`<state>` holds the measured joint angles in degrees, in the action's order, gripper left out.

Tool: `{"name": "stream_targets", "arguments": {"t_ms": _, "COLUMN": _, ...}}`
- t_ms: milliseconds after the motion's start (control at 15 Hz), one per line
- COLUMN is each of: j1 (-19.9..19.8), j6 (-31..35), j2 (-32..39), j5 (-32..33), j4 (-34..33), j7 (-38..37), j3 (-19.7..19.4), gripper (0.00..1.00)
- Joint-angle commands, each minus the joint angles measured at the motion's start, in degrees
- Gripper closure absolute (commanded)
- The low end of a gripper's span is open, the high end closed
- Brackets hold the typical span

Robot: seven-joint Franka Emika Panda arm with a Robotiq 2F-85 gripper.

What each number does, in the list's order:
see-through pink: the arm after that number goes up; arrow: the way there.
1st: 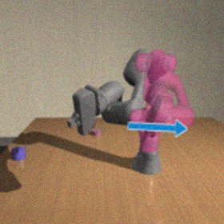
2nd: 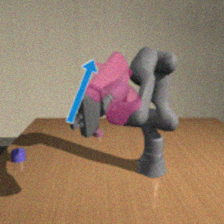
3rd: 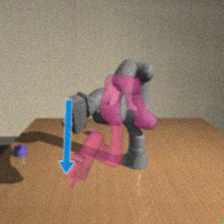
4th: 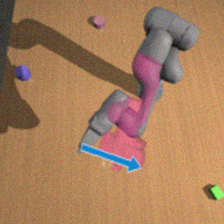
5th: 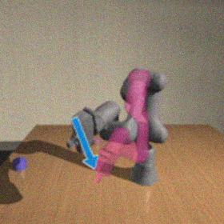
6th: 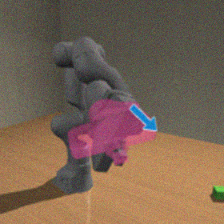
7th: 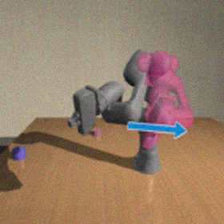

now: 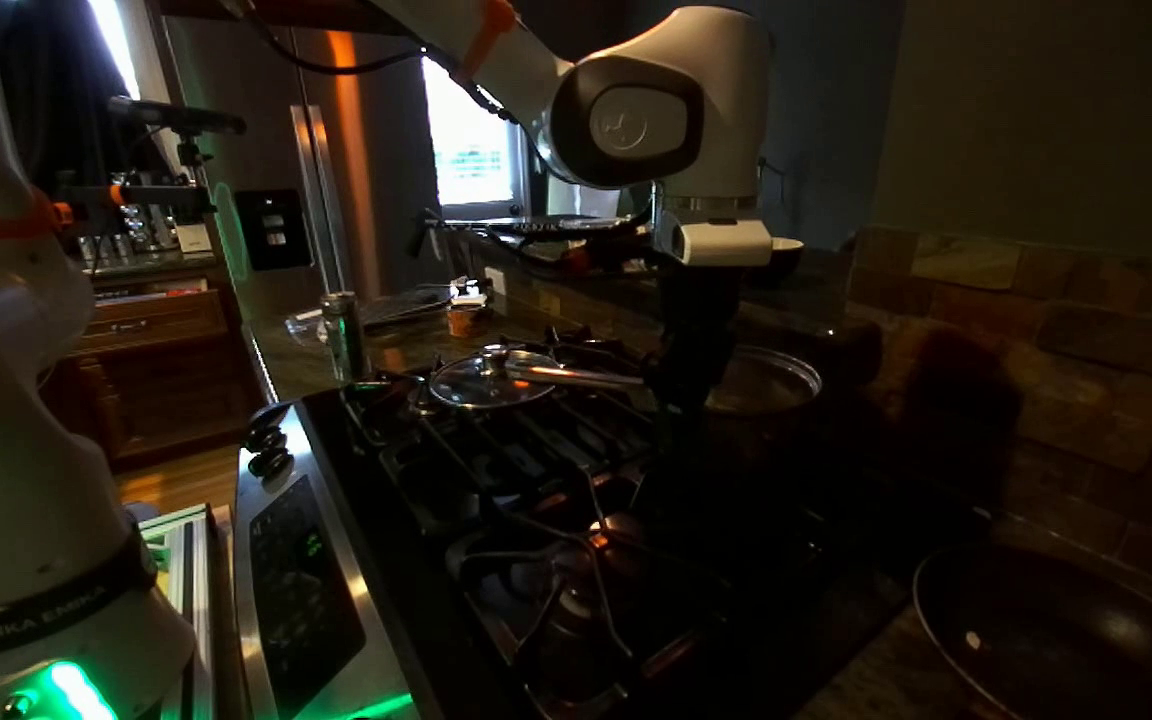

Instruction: Remove the glass lid from the pot, put it on the stove and move the pot to the top right stove plate

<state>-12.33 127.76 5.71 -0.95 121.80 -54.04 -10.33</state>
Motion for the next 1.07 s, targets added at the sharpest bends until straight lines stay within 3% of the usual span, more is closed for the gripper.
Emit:
{"name": "stream_targets", "arguments": {"t_ms": 0, "j1": 0.9, "j6": -2.6, "j2": 0.0, "j5": 0.0, "j4": -1.3, "j7": -1.1, "j3": -0.9, "gripper": 0.54}}
{"name": "stream_targets", "arguments": {"t_ms": 333, "j1": 0.9, "j6": -6.4, "j2": -4.2, "j5": 0.8, "j4": 0.1, "j7": -1.6, "j3": -1.0, "gripper": 0.17}}
{"name": "stream_targets", "arguments": {"t_ms": 467, "j1": 0.7, "j6": -8.7, "j2": -8.2, "j5": -1.0, "j4": 2.1, "j7": 3.1, "j3": -0.7, "gripper": 0.01}}
{"name": "stream_targets", "arguments": {"t_ms": 867, "j1": 1.5, "j6": -14.3, "j2": -20.5, "j5": 2.0, "j4": 10.1, "j7": 19.0, "j3": 1.5, "gripper": 0.0}}
{"name": "stream_targets", "arguments": {"t_ms": 933, "j1": 0.7, "j6": -13.7, "j2": -15.4, "j5": 0.6, "j4": 5.2, "j7": 15.6, "j3": 1.2, "gripper": 0.0}}
{"name": "stream_targets", "arguments": {"t_ms": 1000, "j1": 0.6, "j6": -14.1, "j2": -17.2, "j5": 0.9, "j4": 6.6, "j7": 17.0, "j3": 1.7, "gripper": 0.0}}
